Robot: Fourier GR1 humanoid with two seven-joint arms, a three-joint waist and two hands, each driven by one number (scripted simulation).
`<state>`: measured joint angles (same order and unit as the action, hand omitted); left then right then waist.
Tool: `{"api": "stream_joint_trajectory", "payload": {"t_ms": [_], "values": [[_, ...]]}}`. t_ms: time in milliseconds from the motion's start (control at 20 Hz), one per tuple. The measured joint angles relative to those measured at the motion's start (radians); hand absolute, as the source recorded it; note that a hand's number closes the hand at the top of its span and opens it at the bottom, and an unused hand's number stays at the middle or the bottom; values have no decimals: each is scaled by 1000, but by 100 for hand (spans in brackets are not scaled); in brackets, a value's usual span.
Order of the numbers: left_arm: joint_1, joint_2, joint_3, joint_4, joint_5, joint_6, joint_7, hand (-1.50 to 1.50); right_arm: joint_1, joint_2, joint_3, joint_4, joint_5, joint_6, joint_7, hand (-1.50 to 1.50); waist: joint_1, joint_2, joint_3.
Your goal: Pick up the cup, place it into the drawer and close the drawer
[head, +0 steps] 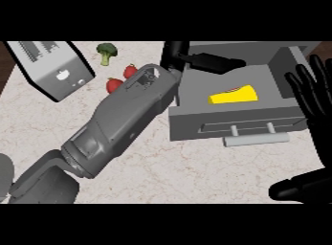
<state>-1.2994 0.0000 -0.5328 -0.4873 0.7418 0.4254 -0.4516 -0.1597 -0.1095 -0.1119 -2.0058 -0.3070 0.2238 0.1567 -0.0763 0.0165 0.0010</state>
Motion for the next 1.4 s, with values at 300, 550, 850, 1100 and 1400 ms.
{"api": "stream_joint_trajectory", "payload": {"t_ms": [300, 550, 850, 1100, 1400], "values": [[51, 13, 55, -85, 27, -18, -1, -150, 53, -34, -15, -41, -28, 46, 6, 150, 53, -15, -1], [126, 92, 95, -195, 39, -32, 21, -150, 96, -96, 1, -86, 33, 110, 3, 150, 80, -23, -1], [295, 200, 116, -411, 49, 0, 81, -150, 147, -137, 35, -116, 140, 154, -9, 150, 101, -28, -1], [480, 319, 129, -628, 59, -7, 137, -150, 133, -157, 52, -85, 225, 160, -3, 150, 109, -27, -1], [709, 417, 170, -820, 68, -64, 136, -150, 127, -159, 95, -11, 367, 155, -55, 150, 102, -21, -1]]}}
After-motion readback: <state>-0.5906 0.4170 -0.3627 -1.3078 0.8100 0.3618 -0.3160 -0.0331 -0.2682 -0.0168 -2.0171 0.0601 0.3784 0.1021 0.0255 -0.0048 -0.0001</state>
